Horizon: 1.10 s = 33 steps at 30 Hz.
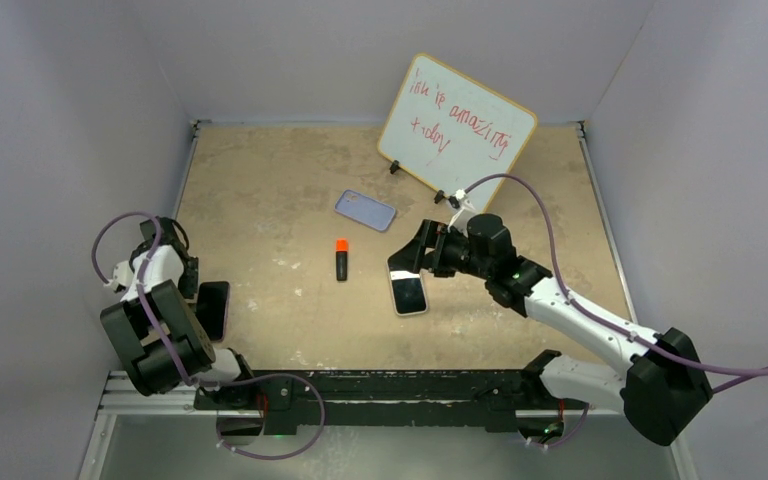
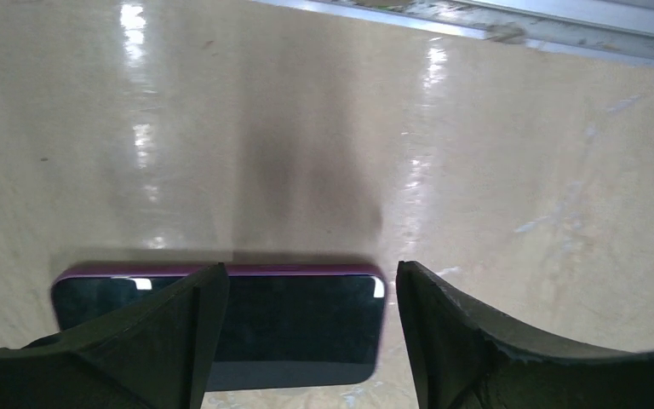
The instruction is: Put the phone into the phone case
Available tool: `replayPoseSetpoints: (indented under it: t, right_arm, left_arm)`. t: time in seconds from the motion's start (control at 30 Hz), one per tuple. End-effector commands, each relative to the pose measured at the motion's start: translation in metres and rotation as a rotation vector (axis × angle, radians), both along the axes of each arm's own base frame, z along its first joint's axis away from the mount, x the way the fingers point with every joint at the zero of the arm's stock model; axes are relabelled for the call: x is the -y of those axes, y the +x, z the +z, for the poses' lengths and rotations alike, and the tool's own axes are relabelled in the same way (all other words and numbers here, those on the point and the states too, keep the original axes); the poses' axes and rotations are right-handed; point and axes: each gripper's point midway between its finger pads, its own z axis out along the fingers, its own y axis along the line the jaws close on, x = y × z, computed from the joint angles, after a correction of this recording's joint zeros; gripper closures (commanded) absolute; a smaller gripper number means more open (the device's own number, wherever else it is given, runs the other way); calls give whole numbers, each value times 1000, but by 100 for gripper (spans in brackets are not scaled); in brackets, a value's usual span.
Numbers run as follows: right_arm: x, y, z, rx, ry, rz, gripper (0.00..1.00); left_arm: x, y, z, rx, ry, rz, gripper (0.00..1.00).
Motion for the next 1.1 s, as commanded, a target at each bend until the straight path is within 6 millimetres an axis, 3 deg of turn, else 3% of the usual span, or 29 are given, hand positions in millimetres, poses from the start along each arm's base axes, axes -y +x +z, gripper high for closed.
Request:
replayPoseSetpoints:
  t: [0.0, 0.23, 0.47, 0.73, 1.0, 1.07]
  right_arm:
    - [5, -2, 4, 0, 2, -15, 3]
    - [11, -1, 9, 19, -17, -38, 3]
    - [12, -3, 11, 17, -12, -37, 3]
    - [11, -4, 8, 12, -7, -38, 3]
    - [11, -2, 3, 10, -17, -34, 3]
    - [10, -3, 3, 9, -19, -30, 3]
  left_arm:
    - [-16, 36, 19, 131, 25, 16, 25]
    - [-6, 38, -6, 120, -39, 2, 25]
    - [-4, 49, -7, 155, -52, -32, 26]
    - [31, 50, -33, 104, -184, -136, 25]
    - [79, 58, -27, 135, -206, -283, 25]
    - [87, 52, -27, 124, -216, -315, 25]
